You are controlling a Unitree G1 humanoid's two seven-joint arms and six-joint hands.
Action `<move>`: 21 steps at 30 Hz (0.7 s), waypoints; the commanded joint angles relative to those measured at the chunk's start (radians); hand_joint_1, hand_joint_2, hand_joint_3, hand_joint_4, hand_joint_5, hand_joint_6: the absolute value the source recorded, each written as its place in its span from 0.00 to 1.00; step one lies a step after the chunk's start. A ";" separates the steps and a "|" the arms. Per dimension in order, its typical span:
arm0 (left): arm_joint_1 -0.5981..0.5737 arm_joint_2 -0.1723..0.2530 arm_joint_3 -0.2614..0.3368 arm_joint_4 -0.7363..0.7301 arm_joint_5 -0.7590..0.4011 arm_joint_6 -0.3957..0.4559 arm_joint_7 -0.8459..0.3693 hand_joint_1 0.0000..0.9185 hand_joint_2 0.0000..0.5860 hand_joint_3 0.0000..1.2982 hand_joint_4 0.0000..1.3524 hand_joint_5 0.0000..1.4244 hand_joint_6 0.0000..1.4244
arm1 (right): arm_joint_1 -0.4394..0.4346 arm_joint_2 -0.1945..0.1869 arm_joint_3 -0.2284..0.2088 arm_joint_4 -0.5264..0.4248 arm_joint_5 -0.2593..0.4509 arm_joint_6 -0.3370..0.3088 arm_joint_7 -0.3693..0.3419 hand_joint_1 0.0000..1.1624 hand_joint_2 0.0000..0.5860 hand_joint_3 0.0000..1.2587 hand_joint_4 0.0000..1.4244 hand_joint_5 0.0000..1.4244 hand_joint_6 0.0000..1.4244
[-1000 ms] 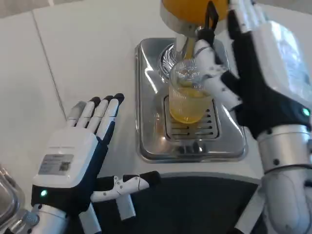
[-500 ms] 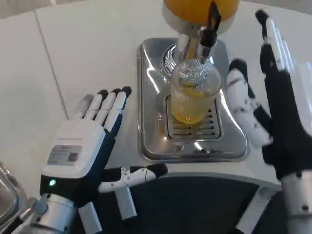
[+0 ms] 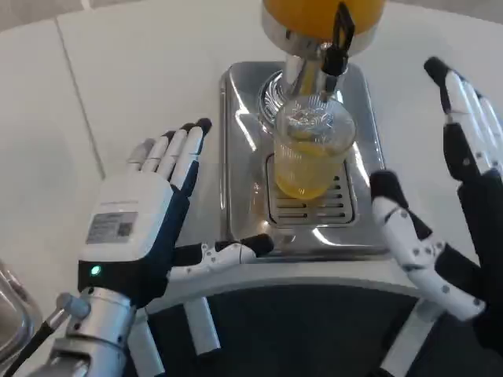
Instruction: Grasp the cup under the faucet to collect the drink, then remove the cup.
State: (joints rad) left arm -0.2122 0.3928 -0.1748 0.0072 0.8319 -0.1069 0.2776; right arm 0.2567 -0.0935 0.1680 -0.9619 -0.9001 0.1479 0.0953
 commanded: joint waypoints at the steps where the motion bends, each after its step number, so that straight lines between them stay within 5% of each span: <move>1: -0.034 -0.017 -0.003 0.054 -0.033 -0.019 0.023 0.06 0.09 0.00 0.00 0.04 0.04 | 0.111 -0.047 -0.034 -0.023 0.018 -0.081 0.003 0.39 0.77 0.00 0.00 0.00 0.00; 9: -0.059 -0.026 -0.014 0.091 -0.058 -0.040 0.029 0.08 0.08 0.00 0.00 0.05 0.06 | 0.256 -0.109 -0.047 -0.006 -0.029 -0.237 -0.017 0.38 0.76 0.00 0.00 0.00 0.00; 21: -0.104 -0.058 -0.035 0.152 -0.108 -0.121 0.037 0.10 0.07 0.00 0.00 0.10 0.11 | 0.304 -0.131 -0.069 0.082 0.006 -0.306 -0.011 0.38 0.74 0.00 0.00 0.00 0.00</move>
State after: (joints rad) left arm -0.2975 0.3477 -0.1893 0.1353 0.7365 -0.1924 0.2945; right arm 0.5386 -0.2085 0.1053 -0.9089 -0.9073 -0.1324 0.0880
